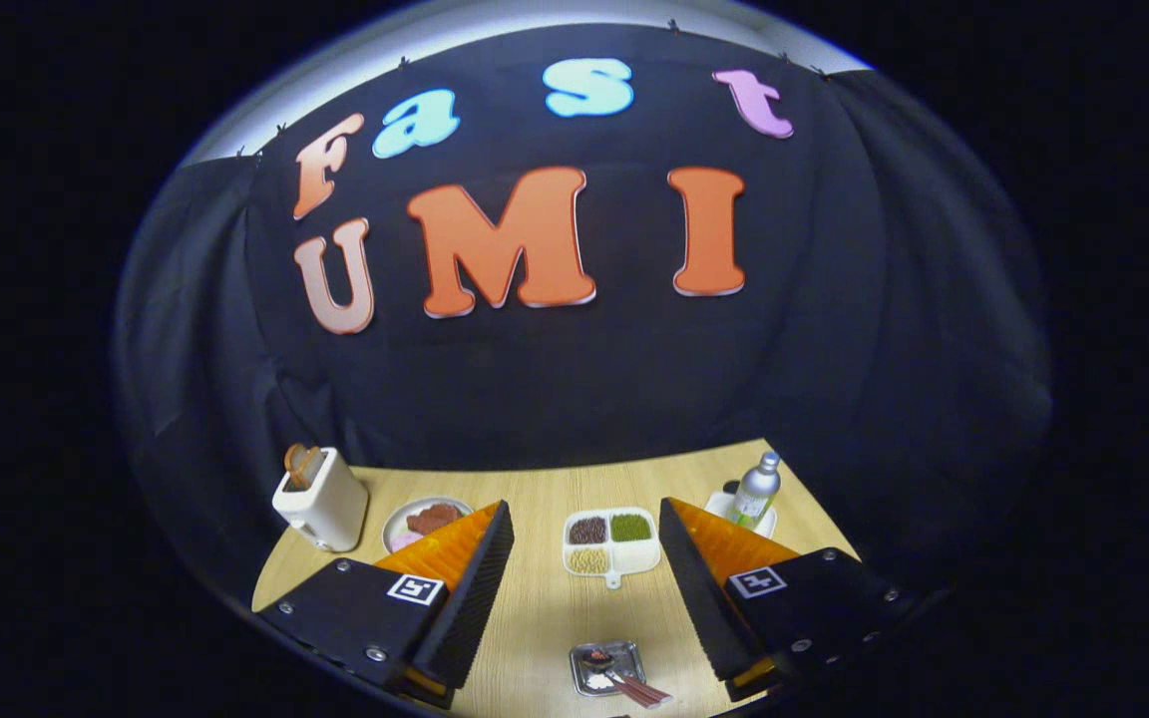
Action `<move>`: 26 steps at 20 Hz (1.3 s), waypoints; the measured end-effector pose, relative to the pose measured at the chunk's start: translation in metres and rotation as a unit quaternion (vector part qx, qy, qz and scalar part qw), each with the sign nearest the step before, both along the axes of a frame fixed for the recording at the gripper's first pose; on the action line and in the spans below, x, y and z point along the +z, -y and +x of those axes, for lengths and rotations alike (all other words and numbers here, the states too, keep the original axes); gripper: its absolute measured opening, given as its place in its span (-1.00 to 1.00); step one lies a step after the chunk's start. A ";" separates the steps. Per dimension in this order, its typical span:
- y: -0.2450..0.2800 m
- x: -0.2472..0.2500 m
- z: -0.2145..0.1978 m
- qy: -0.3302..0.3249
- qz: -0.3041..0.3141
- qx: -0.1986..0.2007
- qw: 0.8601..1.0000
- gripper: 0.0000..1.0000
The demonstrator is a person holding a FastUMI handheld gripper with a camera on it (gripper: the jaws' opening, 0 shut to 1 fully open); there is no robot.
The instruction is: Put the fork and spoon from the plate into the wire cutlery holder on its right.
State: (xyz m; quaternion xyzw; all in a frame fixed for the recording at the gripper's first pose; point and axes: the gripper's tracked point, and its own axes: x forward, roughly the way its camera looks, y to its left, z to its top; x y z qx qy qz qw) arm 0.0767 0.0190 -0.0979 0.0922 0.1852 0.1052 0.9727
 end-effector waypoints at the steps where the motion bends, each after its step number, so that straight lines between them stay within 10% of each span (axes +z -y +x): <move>1: 0.003 0.015 0.001 0.024 0.000 -0.007 1.000 0.77; 12: 0.019 0.144 -0.009 0.200 -0.013 -0.032 0.979 0.84; 26: 0.014 0.178 -0.019 0.241 0.008 -0.025 0.970 0.91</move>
